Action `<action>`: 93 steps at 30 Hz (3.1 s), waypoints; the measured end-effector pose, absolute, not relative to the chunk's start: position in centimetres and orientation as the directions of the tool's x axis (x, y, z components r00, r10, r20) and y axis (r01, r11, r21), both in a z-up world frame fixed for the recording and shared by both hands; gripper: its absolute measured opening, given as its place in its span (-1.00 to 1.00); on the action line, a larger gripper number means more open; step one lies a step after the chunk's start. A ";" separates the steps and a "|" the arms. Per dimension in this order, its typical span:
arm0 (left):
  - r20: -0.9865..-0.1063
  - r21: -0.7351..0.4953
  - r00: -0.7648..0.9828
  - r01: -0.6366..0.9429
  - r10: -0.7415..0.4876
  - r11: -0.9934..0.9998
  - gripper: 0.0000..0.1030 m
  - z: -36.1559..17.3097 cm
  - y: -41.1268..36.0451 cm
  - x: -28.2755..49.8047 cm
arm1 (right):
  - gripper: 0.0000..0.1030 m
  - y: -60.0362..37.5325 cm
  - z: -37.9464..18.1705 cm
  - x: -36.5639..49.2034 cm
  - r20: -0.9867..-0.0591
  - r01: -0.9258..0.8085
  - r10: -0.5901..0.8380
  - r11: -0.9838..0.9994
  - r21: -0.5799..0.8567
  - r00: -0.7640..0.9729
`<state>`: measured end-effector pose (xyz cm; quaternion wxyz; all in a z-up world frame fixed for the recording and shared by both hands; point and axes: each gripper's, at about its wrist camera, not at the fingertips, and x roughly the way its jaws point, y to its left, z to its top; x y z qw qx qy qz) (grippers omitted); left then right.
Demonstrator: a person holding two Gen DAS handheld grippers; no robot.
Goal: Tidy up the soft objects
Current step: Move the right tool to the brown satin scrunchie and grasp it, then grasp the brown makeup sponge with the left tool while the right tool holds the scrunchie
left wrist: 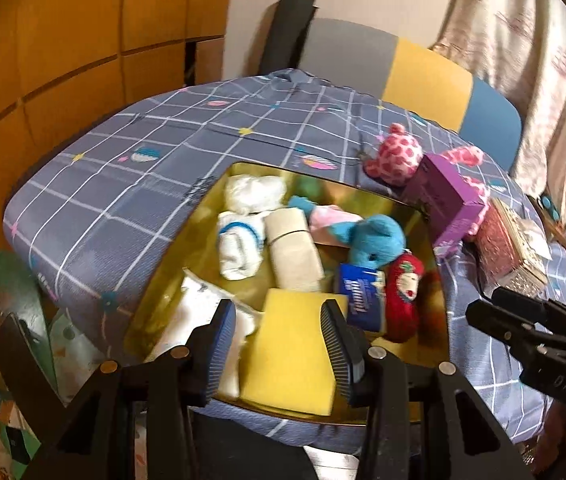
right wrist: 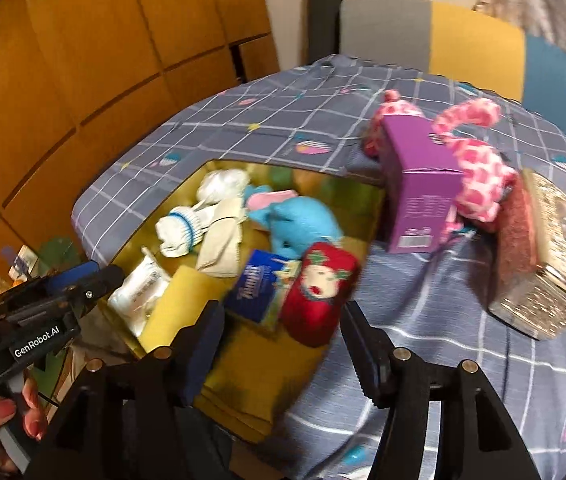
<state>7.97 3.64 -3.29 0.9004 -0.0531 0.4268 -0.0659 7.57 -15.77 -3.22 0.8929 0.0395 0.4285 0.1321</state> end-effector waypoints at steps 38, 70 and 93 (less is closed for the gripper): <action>-0.774 -0.220 0.381 0.586 -0.505 0.780 -0.13 -2.7 -16.1 5.5 | 0.28 -45.8 -7.6 1.1 -0.798 0.426 -0.136 0.890 0.161 0.587; -0.777 -0.207 0.291 0.720 -0.558 0.663 -0.13 -1.2 -29.5 7.5 | -0.52 -64.1 -13.3 10.4 -0.862 0.566 -0.114 0.794 0.219 0.494; -0.913 0.038 0.285 0.771 -0.291 0.636 0.29 -7.9 -57.8 17.9 | -0.52 -68.0 -11.4 4.7 -0.767 0.600 -0.082 0.677 0.427 0.637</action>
